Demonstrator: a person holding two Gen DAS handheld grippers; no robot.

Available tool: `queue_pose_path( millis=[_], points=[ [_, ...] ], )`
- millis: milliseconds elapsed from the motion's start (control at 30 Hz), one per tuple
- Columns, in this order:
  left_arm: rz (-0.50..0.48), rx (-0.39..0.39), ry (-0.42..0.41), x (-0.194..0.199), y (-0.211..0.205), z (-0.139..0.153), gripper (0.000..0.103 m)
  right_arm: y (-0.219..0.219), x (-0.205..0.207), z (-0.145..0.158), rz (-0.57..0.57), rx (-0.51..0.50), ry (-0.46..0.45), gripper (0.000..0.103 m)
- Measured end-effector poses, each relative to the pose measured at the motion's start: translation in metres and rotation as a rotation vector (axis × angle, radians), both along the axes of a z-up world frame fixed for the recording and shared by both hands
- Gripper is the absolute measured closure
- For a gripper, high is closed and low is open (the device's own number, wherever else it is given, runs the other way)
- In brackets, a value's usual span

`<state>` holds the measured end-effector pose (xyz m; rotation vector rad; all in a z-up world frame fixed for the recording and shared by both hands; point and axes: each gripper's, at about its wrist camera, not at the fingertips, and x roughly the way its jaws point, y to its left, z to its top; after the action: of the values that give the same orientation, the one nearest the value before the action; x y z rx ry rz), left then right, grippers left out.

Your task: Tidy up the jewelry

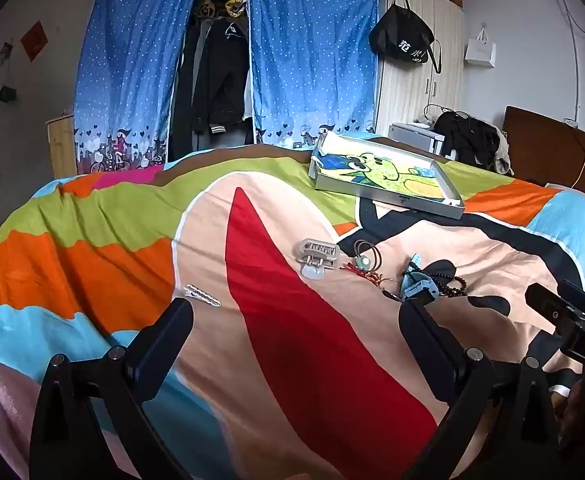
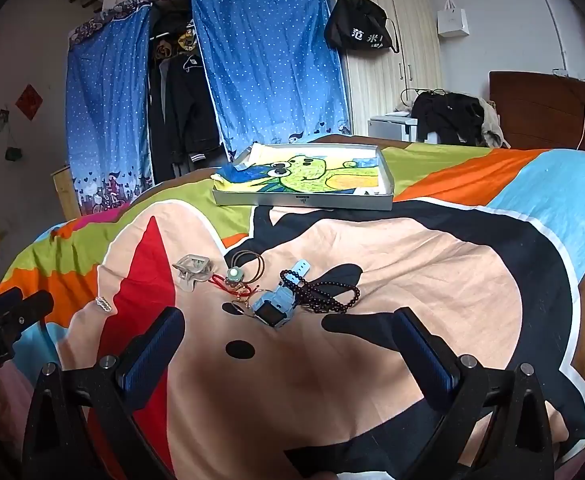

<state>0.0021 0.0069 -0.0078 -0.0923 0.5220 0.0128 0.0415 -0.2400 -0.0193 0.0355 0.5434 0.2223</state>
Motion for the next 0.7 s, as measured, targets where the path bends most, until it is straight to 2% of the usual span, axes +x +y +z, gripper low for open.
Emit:
queue_pose_path(
  millis=[700],
  points=[
    [0.003,0.0,-0.001,-0.0007,-0.0028,0.0039,0.002,0.0006,-0.0004,0.0008,-0.001,-0.001,0.001,0.0]
  ],
)
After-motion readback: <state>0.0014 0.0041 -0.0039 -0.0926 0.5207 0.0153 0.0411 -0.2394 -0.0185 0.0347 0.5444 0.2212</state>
